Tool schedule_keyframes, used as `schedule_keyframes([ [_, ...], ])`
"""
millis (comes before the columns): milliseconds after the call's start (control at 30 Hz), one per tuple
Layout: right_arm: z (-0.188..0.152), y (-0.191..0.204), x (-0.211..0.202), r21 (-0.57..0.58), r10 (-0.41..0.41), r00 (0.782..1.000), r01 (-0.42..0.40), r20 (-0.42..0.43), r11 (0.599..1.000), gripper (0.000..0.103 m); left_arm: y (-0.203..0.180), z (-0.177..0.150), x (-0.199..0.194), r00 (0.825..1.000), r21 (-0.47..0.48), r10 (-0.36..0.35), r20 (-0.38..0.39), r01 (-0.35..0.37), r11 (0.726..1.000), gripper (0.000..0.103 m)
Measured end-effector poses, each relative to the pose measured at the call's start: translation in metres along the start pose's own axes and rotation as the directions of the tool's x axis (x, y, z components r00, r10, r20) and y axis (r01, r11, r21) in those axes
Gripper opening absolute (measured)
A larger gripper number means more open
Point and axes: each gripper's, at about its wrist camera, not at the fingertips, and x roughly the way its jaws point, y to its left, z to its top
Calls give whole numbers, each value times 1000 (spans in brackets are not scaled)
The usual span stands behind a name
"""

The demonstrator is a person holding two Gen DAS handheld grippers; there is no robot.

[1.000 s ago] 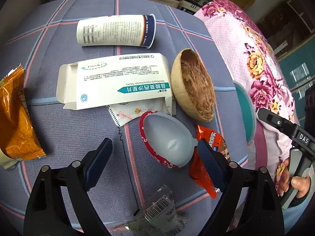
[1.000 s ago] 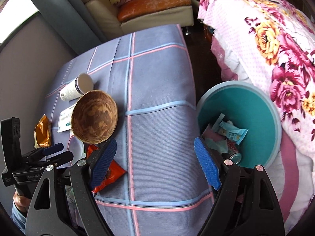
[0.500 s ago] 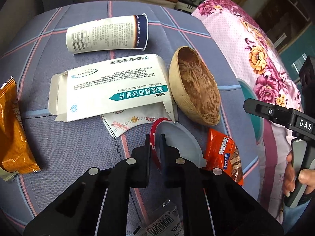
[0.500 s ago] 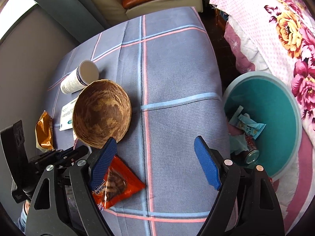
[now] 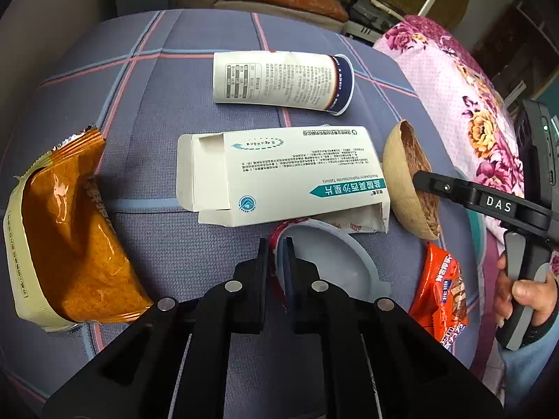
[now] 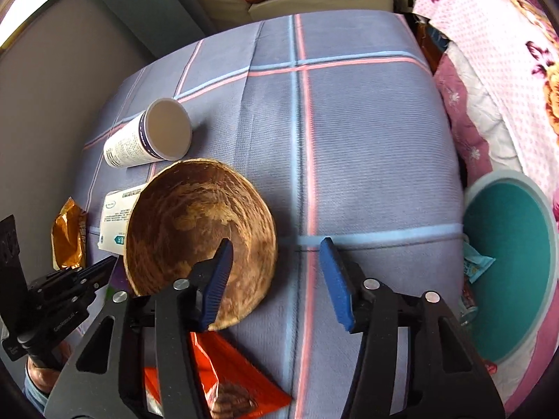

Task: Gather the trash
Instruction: 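Grasp the clear red-rimmed plastic lid with the left tool while the right grasps the coconut shell, then carry the lid with the left tool while the right carries the coconut shell to the bin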

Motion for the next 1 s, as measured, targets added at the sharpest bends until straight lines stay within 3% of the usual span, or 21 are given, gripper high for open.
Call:
schedule_keyframes([
  [33,1,4,1,-19,5,1000,-5,11,1000,50,0,-1,0,1000,-1,-4,1,4,1000,10],
  [100,1,7,3,-22,16,1000,-15,13,1000,38,1,-3,-1,1000,-4,-10,2,10,1000,10],
  [133,-1,9,4,-29,12,1000,-12,13,1000,18,2,-4,-2,1000,-6,-13,3,13,1000,10],
  [167,-1,10,4,-32,12,1000,-12,17,999,13,4,-5,-2,1000,-8,-17,4,17,1000,10],
  [400,-4,-2,-2,29,81,997,-81,17,996,12,9,-7,-4,999,-15,-31,7,31,999,11],
  [533,-5,-1,6,52,103,994,-104,22,993,18,10,-8,-5,999,-17,-28,16,29,999,11],
  [633,-4,1,8,44,91,995,-93,49,995,19,10,-10,-6,999,-24,-22,25,23,999,10],
  [800,-6,6,-8,22,64,993,-67,102,998,8,8,-12,-14,999,-20,-8,44,9,1000,7],
  [1000,-9,6,-38,15,21,985,-24,169,1000,6,9,-12,-12,997,-54,-82,-7,81,995,10],
])
